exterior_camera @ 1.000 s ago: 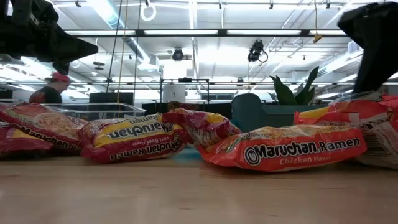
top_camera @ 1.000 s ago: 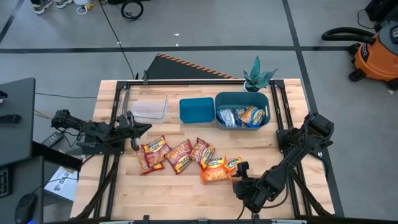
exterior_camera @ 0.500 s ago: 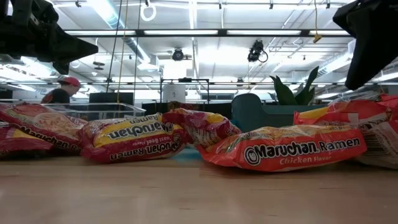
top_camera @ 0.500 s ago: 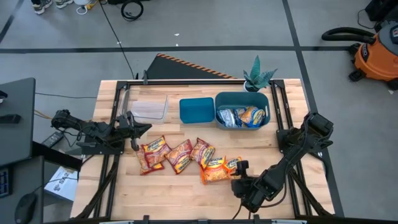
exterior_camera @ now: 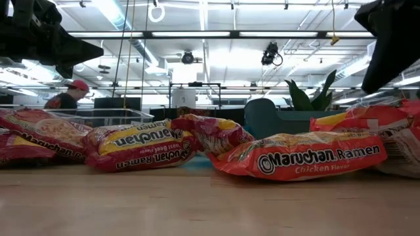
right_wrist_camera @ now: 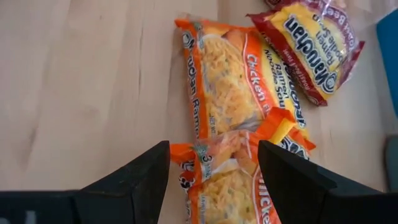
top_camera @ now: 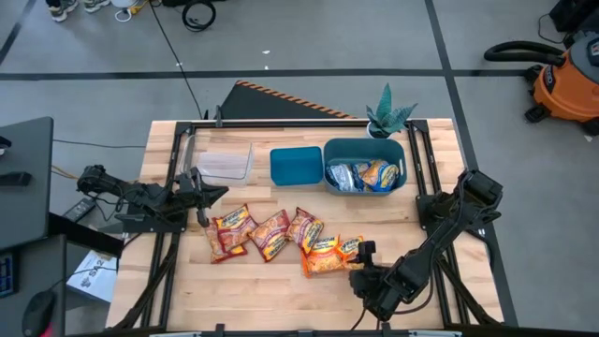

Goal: Sort Maruchan noodles
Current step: Put the orange noodle pack into the blue bin

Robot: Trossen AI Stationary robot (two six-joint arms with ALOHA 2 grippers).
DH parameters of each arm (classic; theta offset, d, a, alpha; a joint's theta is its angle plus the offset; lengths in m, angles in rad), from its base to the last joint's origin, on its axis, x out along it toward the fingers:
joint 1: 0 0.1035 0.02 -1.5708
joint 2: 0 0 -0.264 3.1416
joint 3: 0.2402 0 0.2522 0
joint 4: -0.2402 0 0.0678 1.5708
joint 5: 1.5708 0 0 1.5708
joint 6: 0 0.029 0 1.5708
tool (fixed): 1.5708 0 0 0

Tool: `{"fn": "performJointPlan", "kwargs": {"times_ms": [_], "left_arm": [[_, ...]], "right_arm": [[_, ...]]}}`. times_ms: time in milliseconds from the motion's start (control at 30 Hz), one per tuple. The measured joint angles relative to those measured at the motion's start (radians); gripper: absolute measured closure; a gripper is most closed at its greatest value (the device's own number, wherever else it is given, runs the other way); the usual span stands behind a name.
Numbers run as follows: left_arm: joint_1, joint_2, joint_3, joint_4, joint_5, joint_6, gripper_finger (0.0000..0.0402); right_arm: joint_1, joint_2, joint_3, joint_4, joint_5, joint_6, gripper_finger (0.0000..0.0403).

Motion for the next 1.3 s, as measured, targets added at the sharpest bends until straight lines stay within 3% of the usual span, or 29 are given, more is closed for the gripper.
{"fn": "performJointPlan", "kwargs": {"times_ms": [200,567,733,1033,1300], "left_arm": [[0.000,0.000,0.000,0.000,0.000,0.000,0.0386],[0.000,0.000,0.000,0.000,0.000,0.000,0.0386],[0.000,0.000,0.000,0.000,0.000,0.000,0.0386],[0.000,0.000,0.000,0.000,0.000,0.000,0.0386],[0.000,0.000,0.000,0.000,0.000,0.000,0.0386]], "right_arm": [[0.000,0.000,-0.054,0.103,0.001,-0.085,0.0153],[0.000,0.000,-0.115,0.103,0.044,-0.167,0.0159],[-0.001,0.000,-0.116,0.105,0.092,-0.193,0.0194],[-0.037,0.000,-0.116,0.173,0.045,-0.211,0.0285],[-0.081,0.000,-0.151,0.197,0.037,-0.221,0.0322]]}}
